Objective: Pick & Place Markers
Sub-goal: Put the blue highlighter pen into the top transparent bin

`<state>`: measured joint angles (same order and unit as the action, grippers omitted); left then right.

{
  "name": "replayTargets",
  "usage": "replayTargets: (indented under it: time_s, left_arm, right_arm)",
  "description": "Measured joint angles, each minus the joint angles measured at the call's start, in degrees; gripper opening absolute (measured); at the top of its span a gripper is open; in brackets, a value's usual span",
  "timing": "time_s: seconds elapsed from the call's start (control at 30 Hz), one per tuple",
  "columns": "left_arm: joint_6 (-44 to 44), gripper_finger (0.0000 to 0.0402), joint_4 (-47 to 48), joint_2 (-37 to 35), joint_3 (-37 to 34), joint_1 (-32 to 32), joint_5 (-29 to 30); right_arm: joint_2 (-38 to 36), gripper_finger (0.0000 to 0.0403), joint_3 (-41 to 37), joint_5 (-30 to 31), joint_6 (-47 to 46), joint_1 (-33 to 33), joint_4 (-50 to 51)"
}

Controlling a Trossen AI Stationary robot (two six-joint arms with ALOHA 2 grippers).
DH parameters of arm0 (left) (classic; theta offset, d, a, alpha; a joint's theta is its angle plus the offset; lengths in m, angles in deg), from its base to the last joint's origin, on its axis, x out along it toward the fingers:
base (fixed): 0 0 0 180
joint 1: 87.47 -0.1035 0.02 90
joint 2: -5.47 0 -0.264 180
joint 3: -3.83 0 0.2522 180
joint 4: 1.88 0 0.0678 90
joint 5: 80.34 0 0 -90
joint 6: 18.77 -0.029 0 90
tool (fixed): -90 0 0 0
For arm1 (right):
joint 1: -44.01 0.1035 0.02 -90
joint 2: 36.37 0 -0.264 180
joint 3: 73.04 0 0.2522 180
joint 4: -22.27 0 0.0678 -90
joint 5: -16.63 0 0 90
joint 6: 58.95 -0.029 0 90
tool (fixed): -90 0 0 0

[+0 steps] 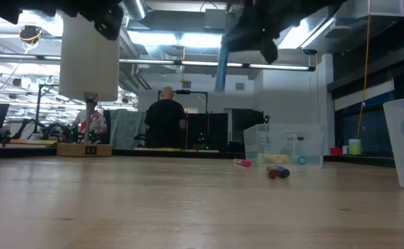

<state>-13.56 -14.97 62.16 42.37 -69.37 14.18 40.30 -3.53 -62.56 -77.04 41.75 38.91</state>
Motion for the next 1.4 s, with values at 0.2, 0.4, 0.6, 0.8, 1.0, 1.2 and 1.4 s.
replayTargets:
  time_s: [0.2,0.4,0.6,0.8,1.0,1.2,1.4]
  left_arm:
    - [-0.44,0.0061,3.91,0.05,-0.02,0.02,-1.32]
    - [-0.11,0.0061,5.28,0.07,-0.02,0.00,2.30]
    - [-0.02,0.0063,6.12,0.07,-0.02,0.00,2.40]
    - [-0.02,0.0065,6.12,0.07,-0.02,0.00,2.42]
    - [-0.02,0.0061,6.12,0.09,-0.02,0.00,2.42]
    - [-0.02,0.0065,6.14,0.09,-0.02,0.00,2.44]
    - [-0.02,0.0068,6.16,0.09,-0.02,0.00,2.44]
  right_arm:
    - [-3.21,0.0061,0.04,0.08,-2.61,-0.43,1.19]
    - [-3.36,0.0061,0.04,0.13,-6.23,-2.28,4.93]
    - [-3.68,0.0061,0.04,0.11,-6.82,-4.66,6.43]
    - [-3.66,0.0064,0.04,0.17,-5.61,-7.54,6.47]
    - [-4.07,0.0062,0.04,1.65,-5.87,-10.14,7.93]
    - [-6.84,0.0063,0.00,2.97,-8.48,-11.87,15.81]
    - [-12.08,0.0062,0.00,5.17,-8.58,-11.85,18.59]
